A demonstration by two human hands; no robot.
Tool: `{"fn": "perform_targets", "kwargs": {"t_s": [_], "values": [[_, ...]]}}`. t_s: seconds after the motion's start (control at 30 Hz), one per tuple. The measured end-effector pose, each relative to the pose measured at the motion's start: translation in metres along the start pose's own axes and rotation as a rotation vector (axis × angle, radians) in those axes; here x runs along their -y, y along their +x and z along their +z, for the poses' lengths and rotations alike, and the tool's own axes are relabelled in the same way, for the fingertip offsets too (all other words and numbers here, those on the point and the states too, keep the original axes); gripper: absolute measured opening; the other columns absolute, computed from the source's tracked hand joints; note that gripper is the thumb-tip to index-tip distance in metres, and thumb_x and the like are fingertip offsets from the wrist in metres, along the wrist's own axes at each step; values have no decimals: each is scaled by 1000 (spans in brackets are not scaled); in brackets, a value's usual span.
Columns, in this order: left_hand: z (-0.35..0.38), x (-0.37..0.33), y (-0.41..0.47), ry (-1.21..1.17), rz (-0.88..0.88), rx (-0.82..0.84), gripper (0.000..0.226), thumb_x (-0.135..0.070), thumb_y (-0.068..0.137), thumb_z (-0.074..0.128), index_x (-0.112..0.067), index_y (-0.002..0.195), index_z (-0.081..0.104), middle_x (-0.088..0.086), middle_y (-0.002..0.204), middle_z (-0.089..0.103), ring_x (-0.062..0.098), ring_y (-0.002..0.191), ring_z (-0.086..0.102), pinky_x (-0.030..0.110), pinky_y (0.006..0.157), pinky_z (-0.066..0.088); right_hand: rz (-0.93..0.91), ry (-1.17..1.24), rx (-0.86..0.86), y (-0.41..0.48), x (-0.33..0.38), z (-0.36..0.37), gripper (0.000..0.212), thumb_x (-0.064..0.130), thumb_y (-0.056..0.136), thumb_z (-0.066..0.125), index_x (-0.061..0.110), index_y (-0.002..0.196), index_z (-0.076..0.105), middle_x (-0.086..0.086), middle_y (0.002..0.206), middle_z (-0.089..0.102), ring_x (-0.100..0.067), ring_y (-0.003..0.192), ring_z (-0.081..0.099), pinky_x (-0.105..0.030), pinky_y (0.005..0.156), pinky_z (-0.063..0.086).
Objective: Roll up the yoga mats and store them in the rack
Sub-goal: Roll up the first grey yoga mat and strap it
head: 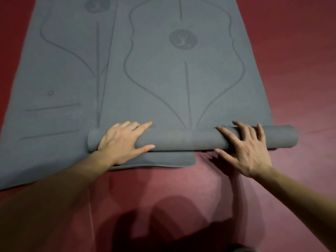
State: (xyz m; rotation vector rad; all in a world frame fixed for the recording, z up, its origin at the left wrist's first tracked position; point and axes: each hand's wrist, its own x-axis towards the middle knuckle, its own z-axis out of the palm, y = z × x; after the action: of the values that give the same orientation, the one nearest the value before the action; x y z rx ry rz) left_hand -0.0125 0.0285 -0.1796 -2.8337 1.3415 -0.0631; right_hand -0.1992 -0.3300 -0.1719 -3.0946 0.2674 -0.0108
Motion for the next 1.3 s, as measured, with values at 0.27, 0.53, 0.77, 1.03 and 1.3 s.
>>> {"fn": "perform_targets", "kwargs": {"t_s": [0.27, 0.53, 0.77, 1.03, 1.3], "values": [[-5, -5, 2, -93, -31, -150, 67, -69, 95, 45, -26, 146, 53, 2, 124, 63, 26, 111, 60, 43, 102, 41, 107, 7, 42, 46, -3, 1, 75, 81, 93, 13, 39, 131, 62, -5, 121, 67, -34, 116, 60, -58, 115, 28], [-1, 2, 20, -95, -57, -76, 72, -76, 92, 38, -32, 148, 51, -5, 128, 67, 21, 113, 64, 39, 95, 46, 78, 107, -31, 47, -3, -5, 70, 80, 92, 31, 40, 145, 53, -12, 149, 51, -34, 138, 45, -62, 120, 19], [6, -1, 19, -141, -64, -232, 64, -64, 95, 50, -25, 146, 54, 0, 132, 64, 25, 119, 61, 43, 103, 42, 58, 31, 11, 47, 1, 3, 78, 86, 88, 28, 40, 148, 47, -9, 147, 54, -31, 141, 43, -60, 120, 19], [9, 11, 35, -51, -42, -139, 81, -79, 87, 48, -28, 150, 46, 0, 139, 60, 23, 128, 56, 45, 111, 38, 99, 79, -28, 71, -3, -3, 75, 85, 88, 30, 41, 146, 48, -13, 145, 50, -38, 138, 40, -64, 120, 15], [-3, 12, 45, -40, -85, -91, 82, -85, 81, 40, -30, 139, 58, -1, 116, 72, 26, 102, 68, 39, 88, 50, 39, 35, 17, 77, -4, -10, 83, 96, 79, 33, 41, 138, 53, -2, 121, 65, -35, 115, 56, -53, 105, 36]]}}
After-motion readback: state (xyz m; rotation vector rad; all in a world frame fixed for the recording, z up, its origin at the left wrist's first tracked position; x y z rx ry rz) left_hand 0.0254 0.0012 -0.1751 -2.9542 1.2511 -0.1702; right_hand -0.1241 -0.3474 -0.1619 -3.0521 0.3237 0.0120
